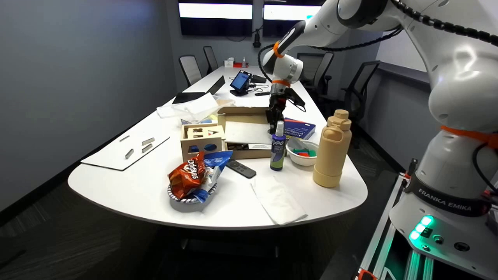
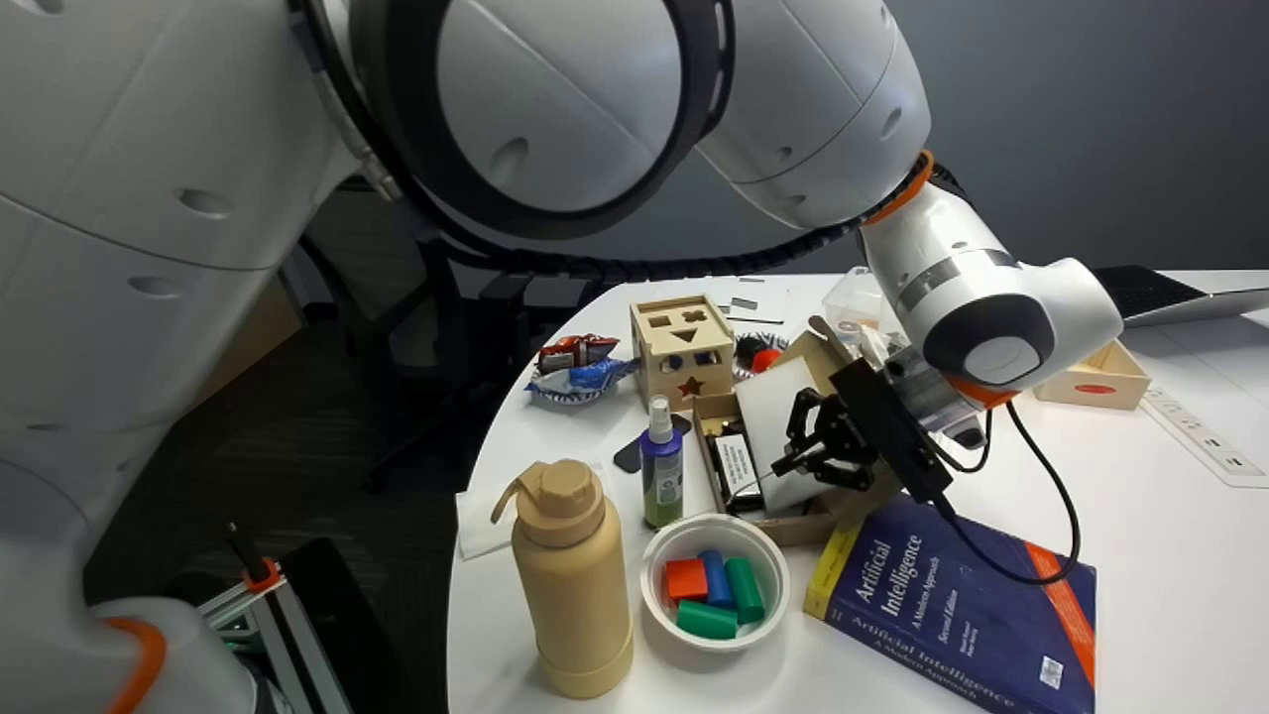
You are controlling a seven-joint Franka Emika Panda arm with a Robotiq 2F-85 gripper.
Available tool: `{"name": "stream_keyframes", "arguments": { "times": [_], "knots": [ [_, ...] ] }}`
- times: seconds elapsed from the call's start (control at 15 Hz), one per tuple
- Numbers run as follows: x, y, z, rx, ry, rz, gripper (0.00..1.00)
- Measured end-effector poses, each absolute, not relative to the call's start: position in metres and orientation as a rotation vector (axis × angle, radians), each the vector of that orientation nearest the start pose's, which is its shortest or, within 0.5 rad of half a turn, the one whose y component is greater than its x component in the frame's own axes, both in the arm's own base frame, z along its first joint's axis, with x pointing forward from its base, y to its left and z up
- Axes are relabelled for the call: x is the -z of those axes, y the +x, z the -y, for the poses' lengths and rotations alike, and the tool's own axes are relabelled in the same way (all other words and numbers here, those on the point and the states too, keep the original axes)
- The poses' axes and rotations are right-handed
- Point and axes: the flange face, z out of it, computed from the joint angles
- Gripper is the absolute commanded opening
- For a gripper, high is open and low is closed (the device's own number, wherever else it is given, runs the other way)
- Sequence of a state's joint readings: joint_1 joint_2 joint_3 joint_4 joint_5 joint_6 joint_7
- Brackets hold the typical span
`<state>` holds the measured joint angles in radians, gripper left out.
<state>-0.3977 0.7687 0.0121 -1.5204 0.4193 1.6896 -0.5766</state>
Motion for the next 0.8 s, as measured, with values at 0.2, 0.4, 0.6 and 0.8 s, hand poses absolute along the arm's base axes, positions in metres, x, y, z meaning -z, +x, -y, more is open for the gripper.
{"name": "stream_keyframes", "arguments": {
  "times": [0.2, 0.4, 0.6, 0.8],
  "knots": [
    [-0.188, 0.608, 0.212, -0.411, -2.477, 0.013, 0.01],
    [-0.193, 0.605, 0.224, -0.367, -2.465, 0.026, 0.01],
    [-0.199, 0.599, 0.24, -0.315, -2.439, 0.059, 0.01],
    [-0.206, 0.587, 0.253, -0.29, -2.374, 0.132, 0.01]
  ]
}}
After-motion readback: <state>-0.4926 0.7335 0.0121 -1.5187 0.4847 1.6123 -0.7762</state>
